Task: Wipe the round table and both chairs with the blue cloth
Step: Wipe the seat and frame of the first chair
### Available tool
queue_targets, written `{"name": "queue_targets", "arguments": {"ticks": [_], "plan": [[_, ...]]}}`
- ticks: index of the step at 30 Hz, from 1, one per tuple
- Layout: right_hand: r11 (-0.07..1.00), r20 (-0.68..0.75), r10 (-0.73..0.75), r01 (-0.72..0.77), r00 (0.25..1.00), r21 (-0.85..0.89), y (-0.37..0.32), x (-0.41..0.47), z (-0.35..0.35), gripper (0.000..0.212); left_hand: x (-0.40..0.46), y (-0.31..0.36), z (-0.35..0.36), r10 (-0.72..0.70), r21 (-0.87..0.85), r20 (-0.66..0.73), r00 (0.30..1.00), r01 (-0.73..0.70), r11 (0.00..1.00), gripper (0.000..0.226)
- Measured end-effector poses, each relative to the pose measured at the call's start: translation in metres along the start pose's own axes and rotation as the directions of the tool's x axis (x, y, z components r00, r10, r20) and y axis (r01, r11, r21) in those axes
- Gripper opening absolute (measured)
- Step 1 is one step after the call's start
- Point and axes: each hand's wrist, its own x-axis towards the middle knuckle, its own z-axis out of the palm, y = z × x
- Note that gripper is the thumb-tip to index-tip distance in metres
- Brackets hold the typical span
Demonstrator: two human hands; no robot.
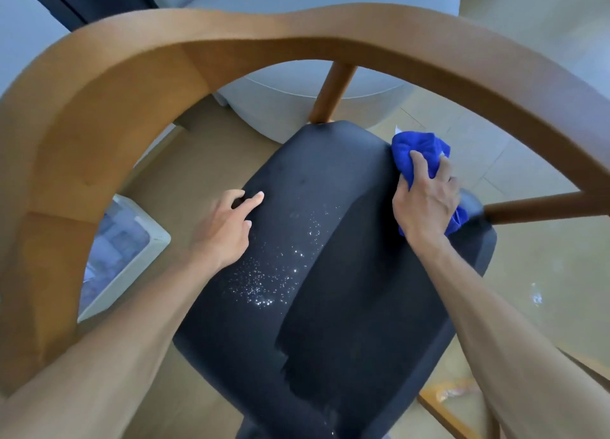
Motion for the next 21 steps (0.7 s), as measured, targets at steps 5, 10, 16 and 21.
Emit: {"name": "queue_targets", "arguments": {"ticks": [5, 10, 16, 21], "plan": [[0.996, 0.017, -0.086, 0.086, 0.996, 0.004, -0.013, -0.022, 0.005, 0.043, -0.002, 0.002, -0.001, -0.004, 0.05, -0.003, 1.0, 0.004, 0.999, 0.053], [0.99, 0.008, -0.137, 0.137, 0.991, 0.037, -0.016, -0.036, 0.007, 0.042, -0.002, 0.004, -0.002, -0.001, 0.045, 0.014, 1.0, 0.0, 0.999, 0.054], [0.992, 0.031, -0.123, 0.123, 0.992, -0.007, -0.016, -0.036, 0.007, 0.044, -0.004, 0.005, -0.003, 0.001, 0.051, 0.018, 1.0, -0.002, 0.999, 0.053], [0.991, 0.037, -0.126, 0.128, 0.991, -0.037, -0.016, -0.037, 0.007, 0.045, -0.005, 0.005, -0.003, -0.006, 0.064, 0.016, 1.0, 0.005, 0.998, 0.053]]}}
